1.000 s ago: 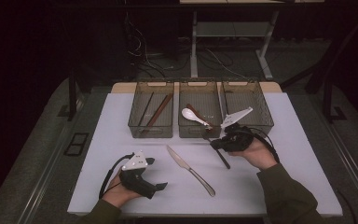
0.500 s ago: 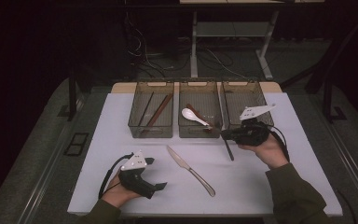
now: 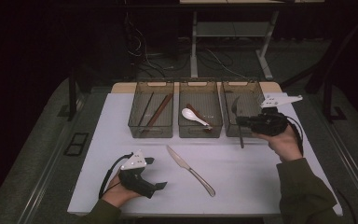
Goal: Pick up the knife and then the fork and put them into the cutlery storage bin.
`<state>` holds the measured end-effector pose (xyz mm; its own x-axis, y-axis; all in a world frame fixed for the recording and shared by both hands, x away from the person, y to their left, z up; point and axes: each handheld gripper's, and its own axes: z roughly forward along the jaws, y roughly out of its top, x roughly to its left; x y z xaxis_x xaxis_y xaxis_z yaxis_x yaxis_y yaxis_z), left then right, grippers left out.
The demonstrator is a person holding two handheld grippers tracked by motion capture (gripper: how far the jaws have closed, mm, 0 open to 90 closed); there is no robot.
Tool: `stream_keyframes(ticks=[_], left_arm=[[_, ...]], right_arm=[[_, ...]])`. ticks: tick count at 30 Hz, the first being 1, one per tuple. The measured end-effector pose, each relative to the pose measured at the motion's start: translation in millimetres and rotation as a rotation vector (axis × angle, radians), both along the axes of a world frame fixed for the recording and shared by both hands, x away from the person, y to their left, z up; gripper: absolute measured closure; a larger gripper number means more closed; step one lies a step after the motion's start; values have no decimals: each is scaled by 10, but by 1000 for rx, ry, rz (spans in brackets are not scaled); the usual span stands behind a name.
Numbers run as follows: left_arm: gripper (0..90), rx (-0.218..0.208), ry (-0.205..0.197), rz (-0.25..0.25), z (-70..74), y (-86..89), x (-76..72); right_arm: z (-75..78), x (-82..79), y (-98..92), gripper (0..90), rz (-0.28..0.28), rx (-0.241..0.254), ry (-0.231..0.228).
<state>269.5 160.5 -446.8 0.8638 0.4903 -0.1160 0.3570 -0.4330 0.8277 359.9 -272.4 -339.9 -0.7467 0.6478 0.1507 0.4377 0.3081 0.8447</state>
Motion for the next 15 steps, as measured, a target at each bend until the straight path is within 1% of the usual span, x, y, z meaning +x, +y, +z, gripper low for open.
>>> stream_keyframes(ticks=[3,8,12,15], left_arm=[[0,-2,1,3,-2,2,6],[0,-3,4,5,-3,1,0],[0,-2,5,4,-3,0,0],[0,-4,5,5,-4,1,0]], right_arm=[[81,26,-101,852,-26,16,-15],[183,107,-250,851,-71,14,-37],[244,201,-340,851,-108,8,-48],[274,283,-402,851,-140,-9,-50]])
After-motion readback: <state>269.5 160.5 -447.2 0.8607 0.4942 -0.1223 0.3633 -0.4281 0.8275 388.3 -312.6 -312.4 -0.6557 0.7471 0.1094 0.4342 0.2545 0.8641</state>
